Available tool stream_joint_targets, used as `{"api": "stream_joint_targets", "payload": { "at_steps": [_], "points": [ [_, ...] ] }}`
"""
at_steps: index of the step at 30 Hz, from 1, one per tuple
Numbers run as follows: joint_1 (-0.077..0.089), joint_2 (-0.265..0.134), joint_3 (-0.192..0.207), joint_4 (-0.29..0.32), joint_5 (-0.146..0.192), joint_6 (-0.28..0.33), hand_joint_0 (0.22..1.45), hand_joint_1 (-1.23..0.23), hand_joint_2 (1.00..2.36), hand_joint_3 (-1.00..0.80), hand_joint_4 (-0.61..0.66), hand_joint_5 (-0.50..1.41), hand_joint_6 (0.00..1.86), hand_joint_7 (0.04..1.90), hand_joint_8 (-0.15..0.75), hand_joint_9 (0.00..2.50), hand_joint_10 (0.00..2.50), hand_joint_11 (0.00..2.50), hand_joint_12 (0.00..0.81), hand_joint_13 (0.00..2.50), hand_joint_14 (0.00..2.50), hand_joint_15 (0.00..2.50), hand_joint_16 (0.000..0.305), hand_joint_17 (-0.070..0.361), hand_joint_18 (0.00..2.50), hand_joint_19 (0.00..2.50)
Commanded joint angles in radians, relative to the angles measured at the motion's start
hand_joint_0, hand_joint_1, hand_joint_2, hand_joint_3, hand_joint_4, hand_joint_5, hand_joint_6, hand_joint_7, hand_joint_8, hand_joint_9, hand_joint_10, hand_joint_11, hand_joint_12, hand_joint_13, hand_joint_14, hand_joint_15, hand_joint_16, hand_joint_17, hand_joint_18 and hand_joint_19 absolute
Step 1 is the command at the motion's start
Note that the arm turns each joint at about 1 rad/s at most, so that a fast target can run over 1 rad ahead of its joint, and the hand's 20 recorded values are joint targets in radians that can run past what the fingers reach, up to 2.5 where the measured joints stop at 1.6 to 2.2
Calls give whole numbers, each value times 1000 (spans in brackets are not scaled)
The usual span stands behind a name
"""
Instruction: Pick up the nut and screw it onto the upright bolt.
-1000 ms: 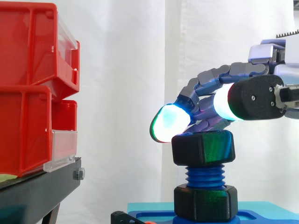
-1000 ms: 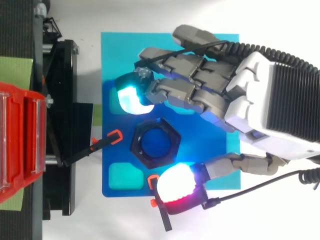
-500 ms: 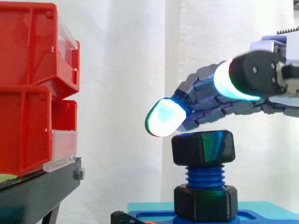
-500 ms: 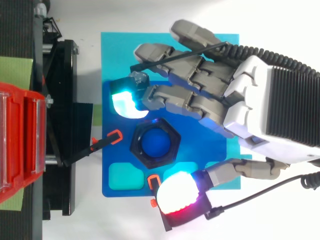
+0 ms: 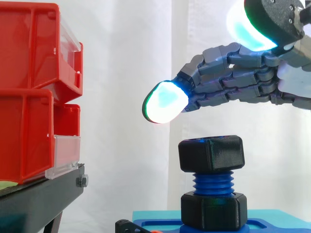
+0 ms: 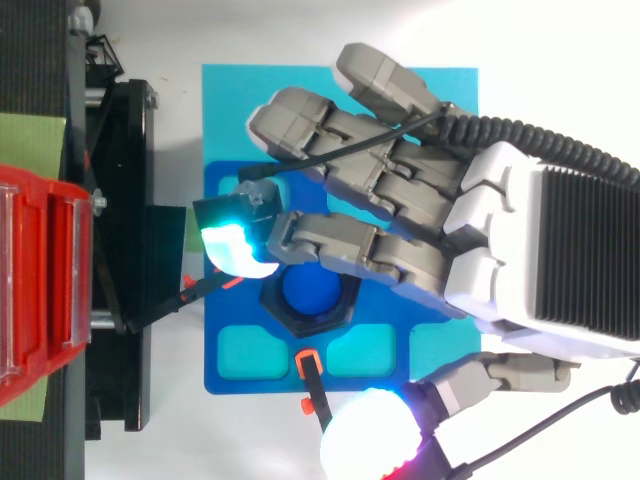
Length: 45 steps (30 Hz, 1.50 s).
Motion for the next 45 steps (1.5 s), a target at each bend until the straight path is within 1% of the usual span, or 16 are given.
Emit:
{"api": "stream_joint_targets", "payload": {
  "at_steps": [1, 8, 20, 23, 30, 38, 45],
  "points": [
    [2, 0, 0, 3, 3, -4, 416, 25, 1000, -500, 154, -200, 501, 623, 261, 72, 0, 0, 417, 0, 0, 0, 64, 143, 0, 0],
    [4, 0, 0, -4, 4, -10, 421, 46, 1000, -500, 146, -189, 501, 641, 257, 79, 0, 0, 412, 0, 0, 0, 63, 141, 0, 0],
    [4, 0, 0, -23, 10, -18, 424, 33, 1000, -500, 188, -174, 502, 737, 270, 111, 0, 0, 412, 0, 0, 0, 61, 138, 0, 0],
    [5, 0, 0, -23, 19, -18, 426, 29, 1000, -500, 190, -174, 502, 743, 273, 118, 0, 0, 413, 0, 0, 0, 61, 137, 0, 0],
    [5, 0, 0, -46, 19, -10, 431, 17, 1000, -500, 197, -171, 503, 767, 277, 137, 0, 0, 411, 3, 0, 0, 60, 135, 0, 0],
    [7, 0, 0, -49, 18, -12, 434, 11, 1000, -500, 212, -167, 503, 781, 282, 155, 0, 0, 411, 22, 0, 0, 60, 136, 0, 0],
    [5, 0, 0, -66, 15, -7, 436, 3, 1000, -500, 216, -164, 503, 804, 282, 160, 0, 0, 414, 32, 0, 0, 60, 135, 0, 0]
  ]
}}
